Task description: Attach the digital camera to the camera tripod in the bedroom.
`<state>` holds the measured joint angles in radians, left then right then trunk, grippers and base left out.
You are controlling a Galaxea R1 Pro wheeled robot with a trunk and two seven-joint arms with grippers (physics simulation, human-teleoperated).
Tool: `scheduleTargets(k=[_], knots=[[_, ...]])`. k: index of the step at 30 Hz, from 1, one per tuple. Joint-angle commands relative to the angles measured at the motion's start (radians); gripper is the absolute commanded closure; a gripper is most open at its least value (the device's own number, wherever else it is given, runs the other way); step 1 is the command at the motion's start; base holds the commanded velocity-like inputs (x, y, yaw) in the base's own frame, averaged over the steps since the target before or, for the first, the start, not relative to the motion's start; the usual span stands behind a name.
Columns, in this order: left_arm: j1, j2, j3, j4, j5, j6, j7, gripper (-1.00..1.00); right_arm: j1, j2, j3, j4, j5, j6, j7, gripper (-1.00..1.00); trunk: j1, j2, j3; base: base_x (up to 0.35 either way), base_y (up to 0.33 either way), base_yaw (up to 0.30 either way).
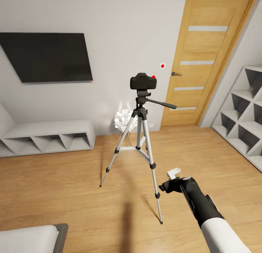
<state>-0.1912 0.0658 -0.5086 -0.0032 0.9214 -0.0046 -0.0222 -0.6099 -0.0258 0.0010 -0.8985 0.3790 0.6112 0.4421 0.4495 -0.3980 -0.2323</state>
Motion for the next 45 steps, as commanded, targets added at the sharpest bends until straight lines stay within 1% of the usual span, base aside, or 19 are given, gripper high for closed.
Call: scheduleTargets(k=[1,6,12,13,17,18,21,26,27,28,29,31,32,34,39,41,43,45], knots=[[-0.001,0.000,-0.008,0.000,0.010,-0.001,-0.002,-1.00,0.001,-0.006,-0.016,0.072,0.010,-0.003,0.006,-1.00,0.000,-0.002,-0.002,0.000,0.000,0.000],[-0.001,0.000,-0.008,0.000,0.010,-0.001,-0.002,-1.00,0.003,-0.017,-0.051,0.246,0.013,-0.045,0.001,-1.00,0.000,-0.002,-0.002,0.000,0.000,0.000],[-0.001,0.000,-0.008,0.000,0.010,-0.001,-0.002,-1.00,0.004,-0.032,-0.066,0.459,0.015,-0.129,-0.007,-1.00,0.000,-0.002,-0.002,0.000,0.000,0.000],[-0.001,0.000,-0.008,0.000,0.010,-0.001,-0.002,-1.00,0.004,-0.040,-0.068,0.541,0.015,-0.165,-0.013,-1.00,0.000,-0.002,-0.002,0.000,0.000,0.000],[-0.001,0.001,-0.007,0.000,0.011,-0.001,-0.002,-1.00,0.004,-0.052,-0.070,0.701,0.016,-0.260,-0.031,-1.00,0.000,-0.002,-0.002,0.000,0.000,0.000],[-0.001,0.001,-0.007,0.000,0.011,-0.001,-0.002,-1.00,0.004,-0.055,-0.070,0.770,0.016,-0.312,-0.045,-1.00,0.000,-0.002,-0.002,0.000,0.000,0.000],[-0.001,0.001,-0.007,0.001,0.011,-0.001,-0.002,-1.00,0.004,-0.057,-0.070,0.848,0.015,-0.375,-0.072,-1.00,0.000,-0.002,-0.002,0.000,0.000,0.000],[-0.001,0.002,-0.006,0.001,0.011,-0.001,-0.002,-1.00,0.013,-0.060,-0.070,0.911,0.013,-0.427,-0.130,-1.00,0.000,-0.002,-0.002,0.000,0.000,0.000],[-0.001,0.002,-0.007,0.001,0.011,0.000,-0.002,-1.00,0.072,-0.071,-0.071,0.926,0.010,-0.445,-0.157,-1.00,0.000,-0.002,-0.002,0.000,0.000,0.000],[-0.001,0.002,-0.007,0.001,0.011,0.000,-0.002,-1.00,0.090,-0.076,-0.073,0.928,0.007,-0.448,-0.162,-1.00,0.000,-0.002,-0.002,0.000,0.000,0.000],[-0.001,0.002,-0.007,0.000,0.011,0.000,-0.003,-1.00,0.129,-0.085,-0.076,0.930,0.000,-0.452,-0.168,-1.00,0.000,-0.002,-0.002,0.000,0.000,0.000],[-0.001,0.002,-0.008,-0.001,0.010,-0.001,-0.003,-1.00,0.168,-0.091,-0.078,0.931,-0.011,-0.455,-0.174,-1.00,0.000,-0.002,-0.002,0.000,0.000,0.000],[-0.001,0.002,-0.009,-0.002,0.009,-0.001,-0.003,-1.00,0.217,-0.097,-0.080,0.932,-0.025,-0.457,-0.178,-1.00,0.000,-0.002,-0.002,0.000,0.000,0.000],[-0.001,0.002,-0.009,-0.003,0.007,-0.001,-0.004,-1.00,0.253,-0.100,-0.081,0.933,-0.033,-0.459,-0.180,-1.00,0.000,-0.002,-0.002,0.000,0.000,0.000],[-0.001,0.002,-0.009,-0.007,0.005,-0.001,-0.004,-1.00,0.288,-0.102,-0.083,0.934,-0.042,-0.462,-0.182,-1.00,0.000,-0.002,0.000,0.000,0.000,0.000],[-0.001,0.002,-0.012,-0.009,0.005,-0.001,-0.004,-1.00,0.302,-0.103,-0.084,0.934,-0.051,-0.463,-0.182,-1.00,0.000,-0.002,0.002,0.000,0.000,0.000],[-0.001,0.002,-0.013,-0.010,0.004,-0.001,-0.004,-1.00,0.317,-0.104,-0.086,0.934,-0.068,-0.464,-0.183,-1.00,0.000,-0.002,0.004,0.000,0.000,0.000],[-0.001,0.002,-0.014,-0.011,0.004,-0.001,-0.004,-1.00,0.332,-0.105,-0.088,0.934,-0.095,-0.466,-0.183,-1.00,0.000,-0.002,0.007,0.000,0.000,0.000]])
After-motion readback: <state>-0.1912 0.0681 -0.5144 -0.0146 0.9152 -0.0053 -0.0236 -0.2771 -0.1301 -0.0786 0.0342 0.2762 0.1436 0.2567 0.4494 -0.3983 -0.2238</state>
